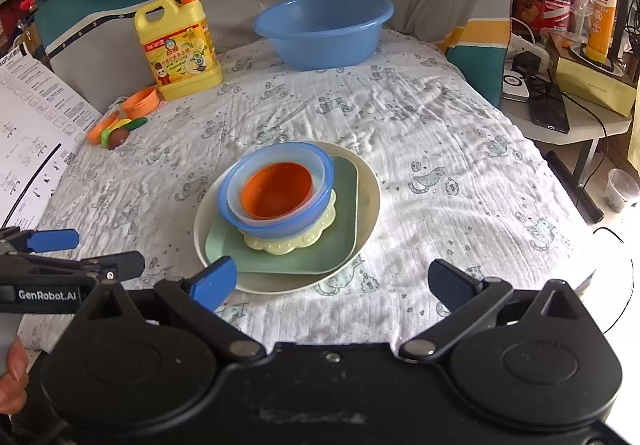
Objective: Organize plates and bowls
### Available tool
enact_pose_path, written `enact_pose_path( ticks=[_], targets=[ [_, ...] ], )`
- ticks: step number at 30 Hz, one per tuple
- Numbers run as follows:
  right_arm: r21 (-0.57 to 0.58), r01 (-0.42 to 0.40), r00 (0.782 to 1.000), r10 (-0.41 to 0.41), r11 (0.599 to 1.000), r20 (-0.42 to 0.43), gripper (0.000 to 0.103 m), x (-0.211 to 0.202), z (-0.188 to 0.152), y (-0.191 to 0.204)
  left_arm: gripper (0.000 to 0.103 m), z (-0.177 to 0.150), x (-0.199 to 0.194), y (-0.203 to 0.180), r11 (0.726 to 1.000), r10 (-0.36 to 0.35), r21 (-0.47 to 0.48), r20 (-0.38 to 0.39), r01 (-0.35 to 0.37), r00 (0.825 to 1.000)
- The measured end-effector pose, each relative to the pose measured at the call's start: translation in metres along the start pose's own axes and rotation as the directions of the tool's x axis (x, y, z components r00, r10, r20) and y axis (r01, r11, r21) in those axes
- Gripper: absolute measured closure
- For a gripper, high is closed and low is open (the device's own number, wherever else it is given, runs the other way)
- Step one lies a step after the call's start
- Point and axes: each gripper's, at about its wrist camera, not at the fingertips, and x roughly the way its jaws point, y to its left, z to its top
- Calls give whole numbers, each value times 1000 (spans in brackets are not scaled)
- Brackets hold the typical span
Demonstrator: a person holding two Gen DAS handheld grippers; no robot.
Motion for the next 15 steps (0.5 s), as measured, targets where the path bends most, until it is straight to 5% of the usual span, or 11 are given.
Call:
enact_pose_path(
  ticks=[15],
  targets=[
    [48, 9, 1000, -7, 999, -30, 0, 10, -7, -7, 0, -4, 10, -4, 1000, 6, 5, -37, -6, 999]
  ],
)
